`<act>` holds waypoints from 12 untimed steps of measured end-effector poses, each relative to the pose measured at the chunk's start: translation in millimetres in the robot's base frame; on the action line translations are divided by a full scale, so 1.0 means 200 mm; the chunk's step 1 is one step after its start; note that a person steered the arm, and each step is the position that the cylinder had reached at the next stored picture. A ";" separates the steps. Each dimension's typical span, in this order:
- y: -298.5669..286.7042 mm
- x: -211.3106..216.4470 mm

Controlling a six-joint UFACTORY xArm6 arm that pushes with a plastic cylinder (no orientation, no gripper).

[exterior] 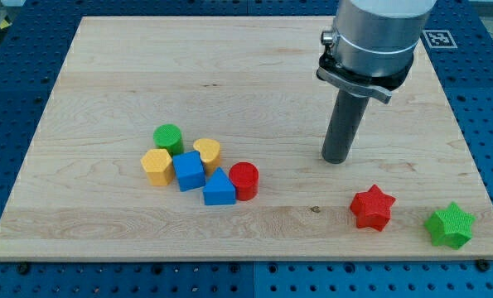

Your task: Push the red star into the green star

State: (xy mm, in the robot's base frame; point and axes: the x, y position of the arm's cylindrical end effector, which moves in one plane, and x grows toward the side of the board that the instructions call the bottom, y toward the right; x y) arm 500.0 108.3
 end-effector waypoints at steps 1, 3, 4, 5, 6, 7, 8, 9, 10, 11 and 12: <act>-0.01 0.12; -0.01 0.41; -0.01 0.45; -0.01 0.45; -0.01 0.42; -0.04 0.37; -0.04 0.37; -0.02 0.42; 0.07 0.43; 0.22 0.33; 0.28 0.18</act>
State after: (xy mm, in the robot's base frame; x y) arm 536.4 163.5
